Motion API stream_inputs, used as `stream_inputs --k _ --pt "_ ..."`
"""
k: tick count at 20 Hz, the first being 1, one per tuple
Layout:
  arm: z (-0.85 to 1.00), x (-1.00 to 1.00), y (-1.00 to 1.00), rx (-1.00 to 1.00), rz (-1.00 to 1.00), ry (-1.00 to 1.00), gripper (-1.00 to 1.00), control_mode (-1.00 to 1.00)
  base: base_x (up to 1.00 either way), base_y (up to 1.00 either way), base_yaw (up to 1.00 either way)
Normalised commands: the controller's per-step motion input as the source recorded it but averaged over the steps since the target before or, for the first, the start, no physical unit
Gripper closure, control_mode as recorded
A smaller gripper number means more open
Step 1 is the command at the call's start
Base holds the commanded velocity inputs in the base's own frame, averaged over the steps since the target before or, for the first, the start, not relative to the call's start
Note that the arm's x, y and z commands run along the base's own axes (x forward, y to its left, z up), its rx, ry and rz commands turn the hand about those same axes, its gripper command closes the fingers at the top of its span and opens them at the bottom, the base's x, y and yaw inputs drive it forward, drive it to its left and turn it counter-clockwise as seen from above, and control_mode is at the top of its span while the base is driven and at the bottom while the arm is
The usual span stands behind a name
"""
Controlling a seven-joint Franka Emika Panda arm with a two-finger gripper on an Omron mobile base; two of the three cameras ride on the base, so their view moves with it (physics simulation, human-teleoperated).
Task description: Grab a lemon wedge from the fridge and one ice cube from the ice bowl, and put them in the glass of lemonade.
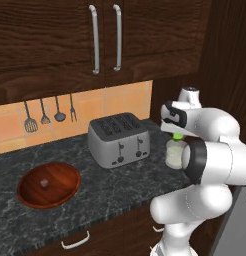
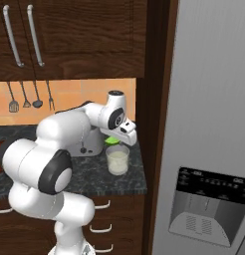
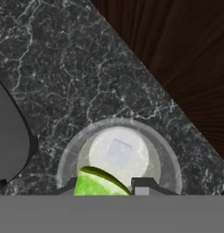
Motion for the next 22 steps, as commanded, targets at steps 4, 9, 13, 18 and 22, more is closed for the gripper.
stream_inputs --k 4,9,13,18,22 --pt "-0.03 -0.04 -0.05 0.0 0.0 -0.02 1.0 -1.0 0.0 0.0 0.0" --pt "0.03 0.02 -0.03 0.0 0.0 0.0 1.0 -1.0 0.0 0.0 0.0" --pt "0.0 0.0 0.0 0.0 0.0 0.0 1.0 -1.0 0.0 0.0 0.0" --pt "0.0 0.0 0.0 0.0 0.0 0.0 -1.0 -1.0 0.0 0.0 0.0" --pt "0.0 0.0 0.0 0.0 0.0 0.0 -1.0 -1.0 0.0 0.0 0.0"
